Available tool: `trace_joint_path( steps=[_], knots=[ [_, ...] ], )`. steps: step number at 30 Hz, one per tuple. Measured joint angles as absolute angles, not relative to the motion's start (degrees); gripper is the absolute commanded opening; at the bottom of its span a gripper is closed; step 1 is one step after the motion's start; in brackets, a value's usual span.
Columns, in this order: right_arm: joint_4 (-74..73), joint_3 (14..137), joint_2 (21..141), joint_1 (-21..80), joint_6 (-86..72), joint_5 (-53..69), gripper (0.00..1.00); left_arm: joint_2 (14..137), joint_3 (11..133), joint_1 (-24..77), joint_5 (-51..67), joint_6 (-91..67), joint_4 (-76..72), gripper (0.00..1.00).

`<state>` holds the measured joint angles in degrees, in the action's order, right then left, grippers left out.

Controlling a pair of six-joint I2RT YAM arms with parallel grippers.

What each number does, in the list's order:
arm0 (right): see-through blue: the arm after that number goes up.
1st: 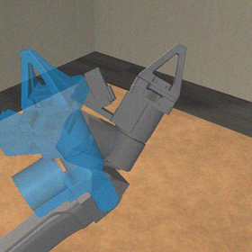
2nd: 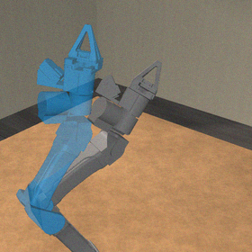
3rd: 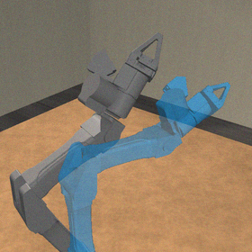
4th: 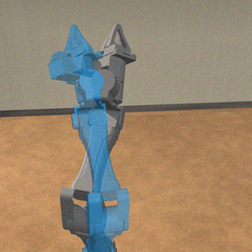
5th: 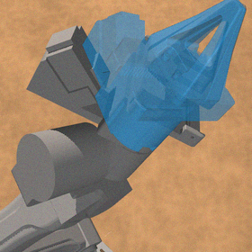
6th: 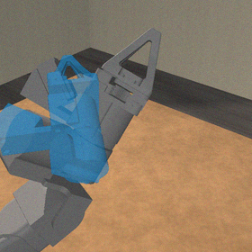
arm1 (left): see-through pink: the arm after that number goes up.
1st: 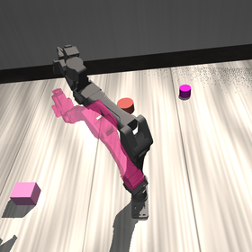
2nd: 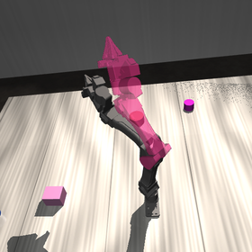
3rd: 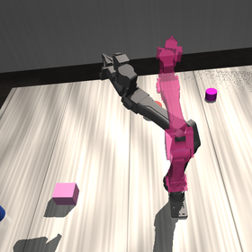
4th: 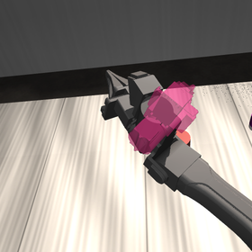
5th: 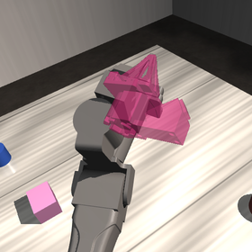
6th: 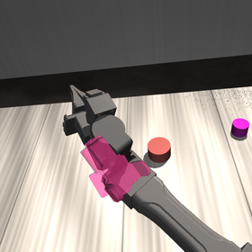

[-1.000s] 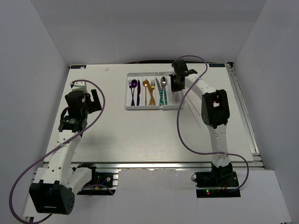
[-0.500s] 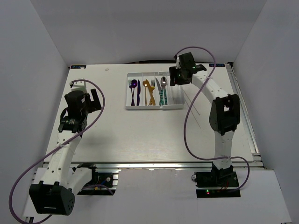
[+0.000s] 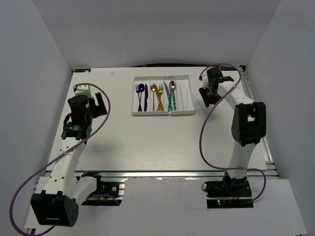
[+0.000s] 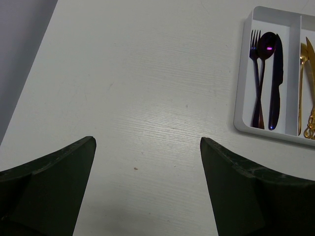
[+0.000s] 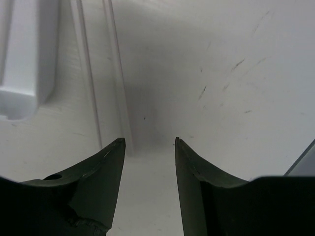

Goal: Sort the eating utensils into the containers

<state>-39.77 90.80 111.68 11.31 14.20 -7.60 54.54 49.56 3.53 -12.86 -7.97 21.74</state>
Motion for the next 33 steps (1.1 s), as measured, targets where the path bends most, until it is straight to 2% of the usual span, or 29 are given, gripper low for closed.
trace_joint_path(
  steps=[10, 18, 26, 29, 30, 33],
  knots=[
    [-42.17, 89.21, 116.14, 9.96, 17.47, -7.42, 0.5, 56.12, 49.54, 3.53, -12.84, -8.01, 20.82, 0.98],
    [-43.22, 92.55, 120.16, 10.0, 17.37, -4.32, 0.5, 57.56, 49.54, 3.53, -12.84, -8.03, 20.51, 0.98],
    [-43.57, 98.26, 125.36, 10.2, 16.95, -2.31, 0.43, 58.85, 49.54, 3.53, -12.88, -8.19, 20.49, 0.98],
    [-45.25, 100.73, 126.96, 10.2, 17.04, -0.95, 0.33, 59.31, 49.54, 3.53, -12.91, -8.19, 20.49, 0.98],
    [-45.78, 101.3, 127.28, 10.2, 17.1, -0.58, 0.22, 59.46, 49.54, 3.53, -12.91, -8.16, 20.49, 0.98],
    [-46.48, 102.54, 128.01, 10.02, 17.41, 0.05, 0.0, 59.81, 49.54, 3.53, -12.95, -8.08, 20.51, 0.98]
  ],
)
